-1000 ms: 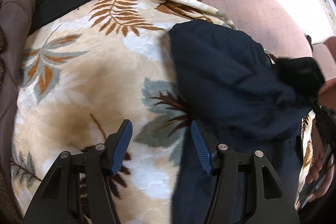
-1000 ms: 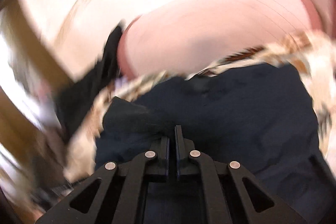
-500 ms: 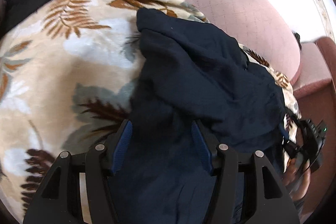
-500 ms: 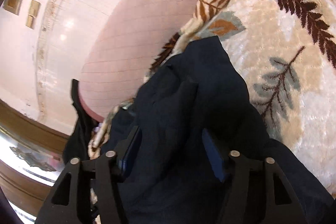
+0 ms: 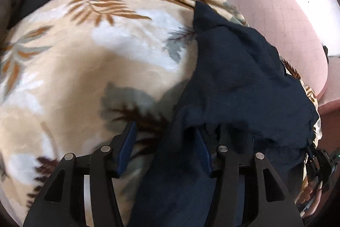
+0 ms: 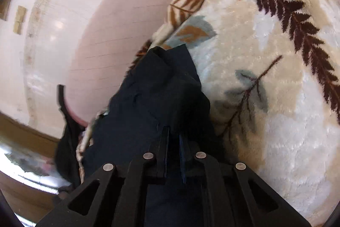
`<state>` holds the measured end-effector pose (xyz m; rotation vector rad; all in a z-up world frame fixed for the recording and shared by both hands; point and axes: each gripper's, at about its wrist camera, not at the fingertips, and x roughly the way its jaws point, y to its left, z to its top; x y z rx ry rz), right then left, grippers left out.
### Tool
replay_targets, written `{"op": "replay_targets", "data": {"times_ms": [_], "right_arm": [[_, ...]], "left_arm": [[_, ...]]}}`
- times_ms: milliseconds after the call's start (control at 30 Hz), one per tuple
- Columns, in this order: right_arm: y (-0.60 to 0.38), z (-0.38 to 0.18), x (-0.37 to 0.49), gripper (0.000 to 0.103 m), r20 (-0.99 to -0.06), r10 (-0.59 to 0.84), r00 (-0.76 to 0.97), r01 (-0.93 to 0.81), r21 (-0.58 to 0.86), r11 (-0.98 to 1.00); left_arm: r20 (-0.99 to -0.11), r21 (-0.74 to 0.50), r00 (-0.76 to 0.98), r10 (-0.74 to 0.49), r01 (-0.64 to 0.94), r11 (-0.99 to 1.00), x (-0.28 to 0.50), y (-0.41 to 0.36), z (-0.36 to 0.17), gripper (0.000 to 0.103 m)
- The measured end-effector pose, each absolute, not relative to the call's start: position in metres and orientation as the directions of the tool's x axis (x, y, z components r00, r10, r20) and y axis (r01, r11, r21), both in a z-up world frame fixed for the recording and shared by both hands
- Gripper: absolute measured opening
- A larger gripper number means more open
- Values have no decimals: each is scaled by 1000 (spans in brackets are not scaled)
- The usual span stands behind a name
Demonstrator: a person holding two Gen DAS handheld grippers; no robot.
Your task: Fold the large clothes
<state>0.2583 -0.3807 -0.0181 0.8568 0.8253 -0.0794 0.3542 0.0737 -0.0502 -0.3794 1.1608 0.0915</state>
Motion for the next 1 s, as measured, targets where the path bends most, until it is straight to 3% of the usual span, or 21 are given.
{"op": "replay_targets", "data": {"times_ms": [67,133,200,267,300,333,433,467,500,567,600,633,733,800,867,900,1000], "right_arm": [[-381,-10,251,20,-648,228,727,371,650,664],[-382,-7,250,47,-621,240,746,362,681,636],[-381,-9,255,50,-616,247,748,374,698,610],[-377,-10,263,45,-612,273,742,363,709,604],[-372,-9,267,21,-612,291,735,339,703,625],[-366,-5,271,8,-610,290,737,317,692,649],[-362,4,264,7,-539,293,790,230,704,672],[-364,-1,264,7,-557,285,780,251,696,673],[-368,-14,268,7,-632,262,729,317,652,689],[-374,-38,273,5,-732,291,616,400,609,685],[-377,-39,270,7,-716,308,627,398,634,663],[-378,-27,261,16,-693,291,660,384,644,662],[-365,9,238,18,-639,206,742,311,599,738],[-356,7,233,25,-623,253,740,266,617,740],[-346,-14,241,21,-735,264,624,320,549,772],[-342,-28,246,11,-789,262,556,351,509,786],[-342,-31,227,11,-775,285,565,387,554,737]], "left_arm": [[-890,-277,433,-143,-264,924,351,74,-36,53],[-873,-303,457,-167,-242,922,354,67,-23,53],[-863,-282,482,-153,-208,937,364,52,-8,53],[-859,-238,495,-132,-158,958,379,30,1,54],[-863,-206,493,-113,-138,969,388,20,1,54],[-867,-177,489,-91,-132,975,396,14,-1,54],[-894,-49,447,25,-153,987,415,5,-25,54],[-915,-6,398,64,-174,985,420,7,-42,55],[-931,19,355,86,-189,982,420,11,-53,58],[-930,-27,364,49,-202,979,415,23,-63,63],[-930,-25,365,48,-192,981,409,26,-60,63],[-931,-21,361,47,-181,983,406,28,-58,63],[-927,-27,372,37,-164,986,385,32,-53,63],[-928,-31,373,29,-156,987,372,31,-54,63],[-927,-19,373,41,-156,988,359,30,-54,63],[-930,-26,365,32,-153,988,350,32,-52,63],[-944,-75,329,-28,-130,989,327,34,-47,63]]}}
